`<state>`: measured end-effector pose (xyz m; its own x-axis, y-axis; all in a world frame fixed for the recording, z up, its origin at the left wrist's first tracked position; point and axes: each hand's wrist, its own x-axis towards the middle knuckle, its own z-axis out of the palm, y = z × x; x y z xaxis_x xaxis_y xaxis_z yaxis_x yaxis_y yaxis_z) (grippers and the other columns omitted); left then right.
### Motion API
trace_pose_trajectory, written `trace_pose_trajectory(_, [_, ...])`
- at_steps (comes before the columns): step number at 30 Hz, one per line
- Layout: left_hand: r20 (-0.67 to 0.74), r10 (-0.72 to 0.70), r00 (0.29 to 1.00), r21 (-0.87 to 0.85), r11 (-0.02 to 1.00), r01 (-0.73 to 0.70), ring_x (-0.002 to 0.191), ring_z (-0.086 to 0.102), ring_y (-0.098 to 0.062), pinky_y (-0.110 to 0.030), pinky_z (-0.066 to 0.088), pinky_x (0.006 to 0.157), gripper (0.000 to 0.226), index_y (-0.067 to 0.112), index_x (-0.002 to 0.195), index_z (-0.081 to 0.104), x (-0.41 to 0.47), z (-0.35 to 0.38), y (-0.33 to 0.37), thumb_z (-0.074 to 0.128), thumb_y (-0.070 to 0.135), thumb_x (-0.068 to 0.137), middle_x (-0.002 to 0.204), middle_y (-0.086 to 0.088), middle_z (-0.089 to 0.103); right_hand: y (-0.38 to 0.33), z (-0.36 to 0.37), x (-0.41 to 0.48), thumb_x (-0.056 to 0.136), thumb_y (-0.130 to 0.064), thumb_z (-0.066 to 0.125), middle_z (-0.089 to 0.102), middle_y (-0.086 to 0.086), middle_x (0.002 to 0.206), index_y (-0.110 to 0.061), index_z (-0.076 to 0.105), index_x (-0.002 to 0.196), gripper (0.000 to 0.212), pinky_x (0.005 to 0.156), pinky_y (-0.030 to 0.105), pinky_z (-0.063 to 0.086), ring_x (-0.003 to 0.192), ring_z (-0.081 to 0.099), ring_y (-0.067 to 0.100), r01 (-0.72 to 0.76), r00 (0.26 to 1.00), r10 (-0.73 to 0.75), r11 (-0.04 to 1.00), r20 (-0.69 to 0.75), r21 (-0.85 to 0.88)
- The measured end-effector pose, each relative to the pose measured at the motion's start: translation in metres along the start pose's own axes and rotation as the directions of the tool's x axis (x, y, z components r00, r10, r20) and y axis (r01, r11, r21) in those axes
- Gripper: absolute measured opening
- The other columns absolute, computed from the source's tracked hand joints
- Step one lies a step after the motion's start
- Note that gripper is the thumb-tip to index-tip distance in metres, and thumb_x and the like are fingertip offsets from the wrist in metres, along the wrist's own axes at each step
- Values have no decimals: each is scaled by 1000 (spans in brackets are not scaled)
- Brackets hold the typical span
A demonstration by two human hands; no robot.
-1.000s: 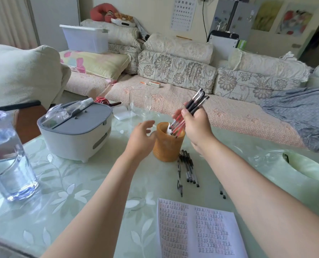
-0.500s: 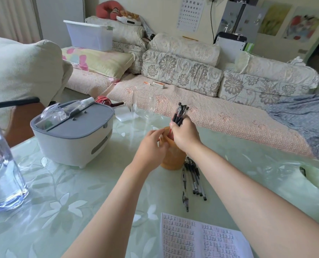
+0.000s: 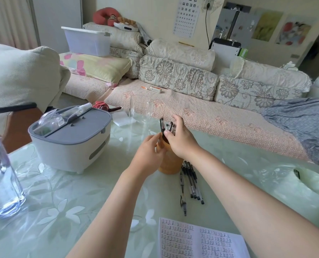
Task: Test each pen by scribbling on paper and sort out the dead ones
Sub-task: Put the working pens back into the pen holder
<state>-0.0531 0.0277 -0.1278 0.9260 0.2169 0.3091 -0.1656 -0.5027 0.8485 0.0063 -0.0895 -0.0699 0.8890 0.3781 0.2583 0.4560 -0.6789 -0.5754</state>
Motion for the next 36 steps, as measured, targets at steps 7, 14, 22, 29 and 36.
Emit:
trace_pose_trajectory(7, [21,21,1000,6,1000,-21,113,55,-14,-25,42,91,41,24,135,49,-2,-2,4,54,24,95,120,12,47,-1,7,7,100,-19,41,24,-1,161,-24,19,154,58,119,37,23,146,27,22,88,993,-78,989,87,-120])
trace_pose_trajectory(14, [-205,13,979,37,999,-6,107,55,-18,-37,48,91,38,19,129,42,-12,4,14,54,32,95,119,2,47,12,-21,-17,96,-20,51,25,-1,159,-30,17,153,68,118,39,27,144,29,18,41,999,-41,999,22,-9])
trace_pose_trajectory(22, [-15,68,998,293,954,-60,80,56,-23,-37,50,68,12,18,98,53,-42,37,36,43,22,96,94,0,59,70,-47,-87,96,-22,47,42,-1,138,-25,49,136,41,106,34,40,122,50,19,-137,986,154,970,71,-202])
trace_pose_trajectory(29, [377,76,923,537,794,-285,116,43,-21,-39,48,93,39,34,135,51,-61,70,29,48,32,96,126,1,48,118,-59,-131,92,-31,46,37,11,133,-20,42,139,48,92,38,44,120,44,33,-359,875,480,736,67,-574])
trace_pose_trajectory(36, [498,60,865,584,714,-386,133,27,-21,-38,33,109,50,34,146,40,-64,86,25,46,41,96,148,3,36,119,-44,-131,90,-14,47,39,15,125,-13,39,136,47,81,36,42,111,50,37,-334,898,430,801,90,-498])
